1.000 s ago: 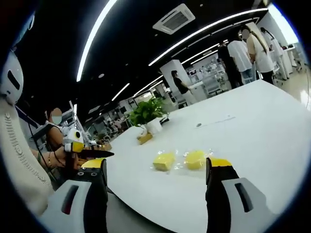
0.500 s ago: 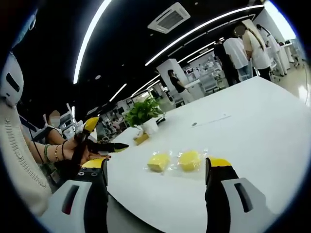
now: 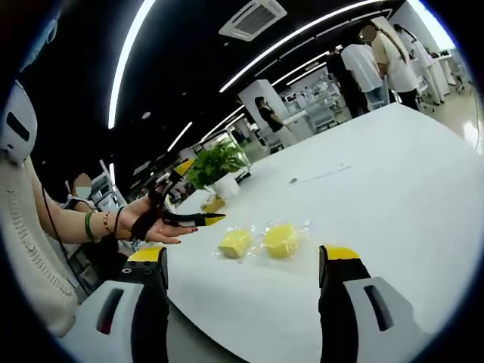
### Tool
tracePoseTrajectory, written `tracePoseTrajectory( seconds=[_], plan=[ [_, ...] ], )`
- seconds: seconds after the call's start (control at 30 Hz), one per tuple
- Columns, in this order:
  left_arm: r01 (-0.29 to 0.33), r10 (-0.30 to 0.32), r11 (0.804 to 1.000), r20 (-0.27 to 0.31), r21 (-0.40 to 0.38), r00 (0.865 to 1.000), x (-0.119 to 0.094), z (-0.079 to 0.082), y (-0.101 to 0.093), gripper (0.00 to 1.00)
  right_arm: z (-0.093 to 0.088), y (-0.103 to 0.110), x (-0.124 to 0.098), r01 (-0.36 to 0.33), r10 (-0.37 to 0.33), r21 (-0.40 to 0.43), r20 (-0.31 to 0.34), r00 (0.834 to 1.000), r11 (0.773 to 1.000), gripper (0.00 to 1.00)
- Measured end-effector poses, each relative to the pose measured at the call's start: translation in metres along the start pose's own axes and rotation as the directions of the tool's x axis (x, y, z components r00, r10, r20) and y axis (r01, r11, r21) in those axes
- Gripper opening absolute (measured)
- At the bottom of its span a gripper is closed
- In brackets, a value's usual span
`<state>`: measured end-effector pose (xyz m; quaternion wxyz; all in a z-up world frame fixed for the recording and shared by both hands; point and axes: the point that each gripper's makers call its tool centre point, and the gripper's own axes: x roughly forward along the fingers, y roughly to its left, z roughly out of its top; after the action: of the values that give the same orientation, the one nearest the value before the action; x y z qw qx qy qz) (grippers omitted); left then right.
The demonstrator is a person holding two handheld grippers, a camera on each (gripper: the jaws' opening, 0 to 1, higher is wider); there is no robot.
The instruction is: Compare the silicone blocks by pressing each to a similar depth, holding the contact briefly, and releasing to observe deformation and rebound differences across the visible hardness samples.
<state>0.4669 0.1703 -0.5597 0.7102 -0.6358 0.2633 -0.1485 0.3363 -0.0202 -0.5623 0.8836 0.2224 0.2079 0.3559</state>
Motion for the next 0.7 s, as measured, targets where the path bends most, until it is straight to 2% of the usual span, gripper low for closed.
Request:
tracePoseTrajectory(
  seconds=[0.27, 0.3, 0.4, 0.47, 0.53, 0.63, 0.7],
  plan=[
    [-0.122, 0.123, 0.992, -0.013, 0.044, 0.992, 0.032, 0.008, 0.049, 0.83, -0.001, -0.025, 0.006, 0.000, 0.001, 0.011, -0.042, 0.999, 1.000, 0.76],
    [-0.142, 0.143, 0.989, -0.009, 0.051, 0.990, 0.037, 0.014, 0.057, 0.83, -0.001, -0.028, 0.007, 0.000, 0.000, 0.012, -0.049, 0.999, 1.000, 0.75],
    [-0.207, 0.209, 0.975, -0.018, 0.077, 0.978, 0.045, 0.013, 0.075, 0.86, -0.003, -0.033, 0.009, 0.002, -0.002, 0.005, -0.066, 0.998, 1.000, 0.75],
    [-0.236, 0.239, 0.966, -0.012, 0.105, 0.971, 0.051, 0.018, 0.087, 0.86, -0.003, -0.037, 0.011, 0.000, 0.000, 0.006, -0.074, 0.997, 1.000, 0.75],
    [-0.257, 0.260, 0.960, -0.016, 0.116, 0.965, 0.057, 0.025, 0.094, 0.86, -0.004, -0.041, 0.012, -0.001, 0.002, 0.013, -0.079, 0.997, 1.000, 0.75],
    [-0.278, 0.283, 0.954, -0.034, 0.114, 0.959, 0.064, 0.014, 0.100, 0.87, -0.004, -0.047, 0.015, -0.001, 0.003, 0.025, -0.083, 0.997, 1.000, 0.74],
    [-0.288, 0.294, 0.951, -0.043, 0.112, 0.955, 0.070, 0.014, 0.104, 0.88, -0.004, -0.051, 0.017, 0.002, 0.001, 0.030, -0.083, 0.997, 1.000, 0.74]
  ],
)
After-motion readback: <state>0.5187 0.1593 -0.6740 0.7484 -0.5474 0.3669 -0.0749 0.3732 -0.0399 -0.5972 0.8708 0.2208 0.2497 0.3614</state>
